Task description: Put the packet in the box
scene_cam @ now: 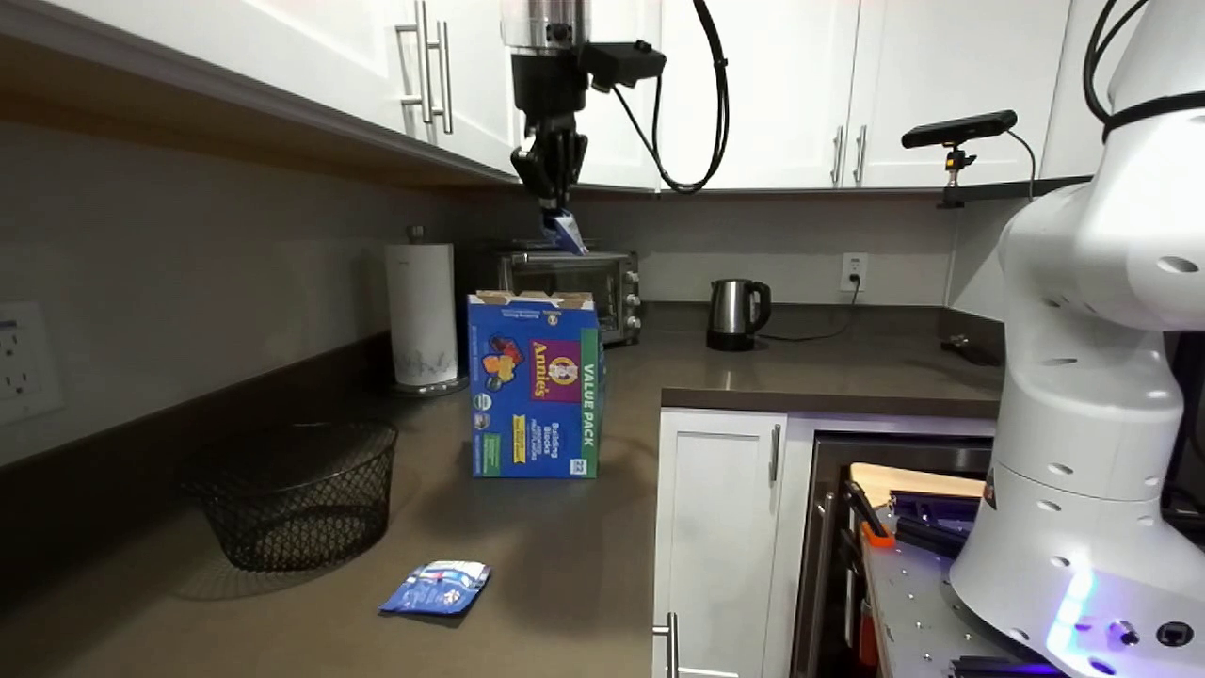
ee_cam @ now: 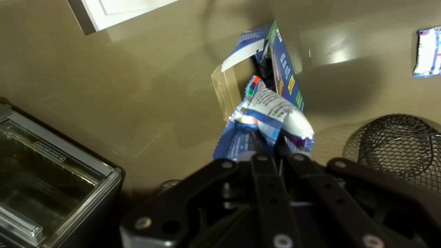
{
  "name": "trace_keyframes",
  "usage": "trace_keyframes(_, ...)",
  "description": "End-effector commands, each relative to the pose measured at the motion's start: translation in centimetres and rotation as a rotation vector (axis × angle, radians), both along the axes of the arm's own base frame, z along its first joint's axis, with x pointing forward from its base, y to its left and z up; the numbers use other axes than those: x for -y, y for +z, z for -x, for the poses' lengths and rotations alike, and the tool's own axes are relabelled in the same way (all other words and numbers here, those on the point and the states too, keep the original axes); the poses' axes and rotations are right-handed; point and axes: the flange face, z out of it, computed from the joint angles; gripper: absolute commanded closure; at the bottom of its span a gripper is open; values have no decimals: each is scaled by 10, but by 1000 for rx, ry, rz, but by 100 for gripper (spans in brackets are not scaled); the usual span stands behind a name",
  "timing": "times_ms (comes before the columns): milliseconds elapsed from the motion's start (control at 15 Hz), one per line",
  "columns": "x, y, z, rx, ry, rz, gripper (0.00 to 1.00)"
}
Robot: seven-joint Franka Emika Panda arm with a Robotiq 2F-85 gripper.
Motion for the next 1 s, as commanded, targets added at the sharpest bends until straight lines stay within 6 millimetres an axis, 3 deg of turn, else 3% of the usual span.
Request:
trace_keyframes(0,13,-13,-15,-21,16,13,98)
trace_keyframes(533,22,-50,-32,-51,24,1,98)
trace_keyframes(867,28,-63,-38,-60,27,-2,98)
trace_keyframes(933,29,-65,-38,-63,24,-6,93)
